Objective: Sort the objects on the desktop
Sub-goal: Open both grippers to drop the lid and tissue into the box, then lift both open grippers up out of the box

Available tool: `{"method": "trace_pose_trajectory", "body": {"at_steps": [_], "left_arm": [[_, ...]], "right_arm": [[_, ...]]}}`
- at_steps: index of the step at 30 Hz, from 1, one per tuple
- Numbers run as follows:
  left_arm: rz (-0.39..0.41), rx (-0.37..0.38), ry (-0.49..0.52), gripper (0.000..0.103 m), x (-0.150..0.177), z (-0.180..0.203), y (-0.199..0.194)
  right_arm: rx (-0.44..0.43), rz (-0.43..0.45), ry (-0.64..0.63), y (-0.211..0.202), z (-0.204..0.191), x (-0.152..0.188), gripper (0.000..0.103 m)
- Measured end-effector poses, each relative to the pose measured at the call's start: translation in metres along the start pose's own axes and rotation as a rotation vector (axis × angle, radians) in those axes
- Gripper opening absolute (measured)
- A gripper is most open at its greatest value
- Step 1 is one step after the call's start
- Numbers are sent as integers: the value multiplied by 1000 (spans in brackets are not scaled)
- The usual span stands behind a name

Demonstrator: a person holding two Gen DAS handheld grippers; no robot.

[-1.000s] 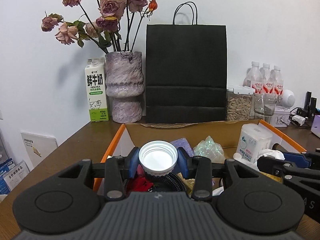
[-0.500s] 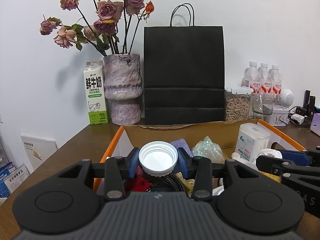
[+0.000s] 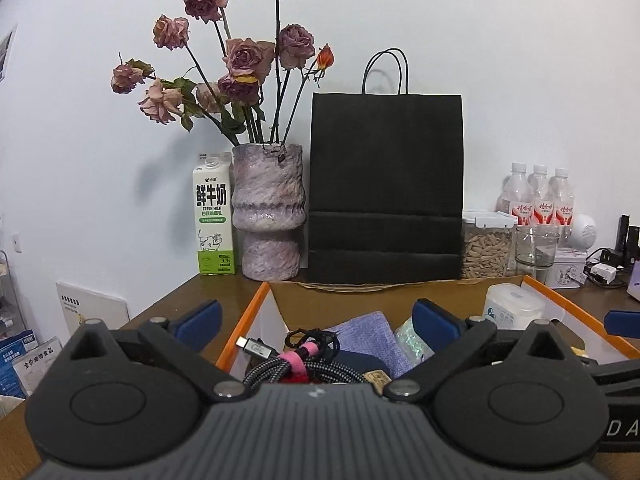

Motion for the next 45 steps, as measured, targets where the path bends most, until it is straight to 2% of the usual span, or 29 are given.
{"method": "trace_pose_trajectory", "body": {"at_steps": [24,35,45], "left_arm": [[3,11,-3,103,2,-1,-5],[11,29,1,103,5,-4,-18],[1,59,19,103,17,-5,-35]], "right_arm": [[-4,4,-9,-7,-3,-1,103],[-1,1,-28,-18,-4,0,103],[-12,-29,-70,-36,-2,15,103]]}}
Point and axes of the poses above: each gripper's, at about its wrist camera, not at the fingertips, and y roughly the way its jaws point, z to its right, x to its underside, the point moved 7 cm from there along y, roughly the way its jaws point, and after that the axes turned 7 degrees about y, right-handed, at the moved point
